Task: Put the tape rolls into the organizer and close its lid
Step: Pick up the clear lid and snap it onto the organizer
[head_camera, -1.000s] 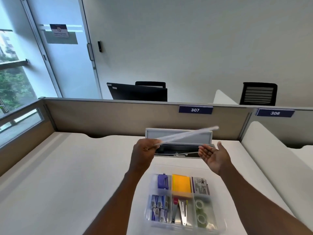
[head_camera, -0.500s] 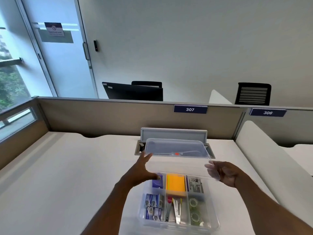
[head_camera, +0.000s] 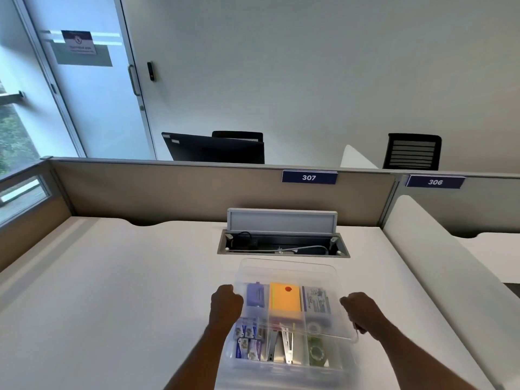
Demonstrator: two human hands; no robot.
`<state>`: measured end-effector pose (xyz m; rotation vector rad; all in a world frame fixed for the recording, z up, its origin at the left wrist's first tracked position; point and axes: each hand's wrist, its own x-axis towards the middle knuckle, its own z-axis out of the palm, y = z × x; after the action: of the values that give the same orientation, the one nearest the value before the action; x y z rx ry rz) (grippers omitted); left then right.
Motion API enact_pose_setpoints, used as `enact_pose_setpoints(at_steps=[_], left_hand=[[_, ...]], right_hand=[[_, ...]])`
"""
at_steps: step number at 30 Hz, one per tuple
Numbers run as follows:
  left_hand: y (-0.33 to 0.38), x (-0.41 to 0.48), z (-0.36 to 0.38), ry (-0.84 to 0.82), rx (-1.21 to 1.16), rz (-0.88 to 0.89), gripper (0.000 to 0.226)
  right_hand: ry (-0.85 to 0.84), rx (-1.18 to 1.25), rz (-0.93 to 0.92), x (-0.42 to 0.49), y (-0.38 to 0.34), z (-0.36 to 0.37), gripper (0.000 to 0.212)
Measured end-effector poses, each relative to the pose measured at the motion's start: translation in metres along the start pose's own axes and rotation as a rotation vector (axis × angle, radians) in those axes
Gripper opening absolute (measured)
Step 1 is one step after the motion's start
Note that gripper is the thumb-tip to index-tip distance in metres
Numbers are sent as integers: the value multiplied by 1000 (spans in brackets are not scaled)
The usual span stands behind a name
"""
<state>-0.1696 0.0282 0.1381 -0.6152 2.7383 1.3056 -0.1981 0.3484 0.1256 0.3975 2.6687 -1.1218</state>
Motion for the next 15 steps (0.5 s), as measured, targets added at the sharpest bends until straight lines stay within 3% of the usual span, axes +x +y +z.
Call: enact_pose_setpoints(at_steps=[5,15], left_hand=[[-10,-12,14,-13,-95,-42,36],[-28,-33,25,-12,-18,-25,41]], right_hand=[[21,-194,34,-9,7,4,26],[118,-376,-45,-26,19,28,36]])
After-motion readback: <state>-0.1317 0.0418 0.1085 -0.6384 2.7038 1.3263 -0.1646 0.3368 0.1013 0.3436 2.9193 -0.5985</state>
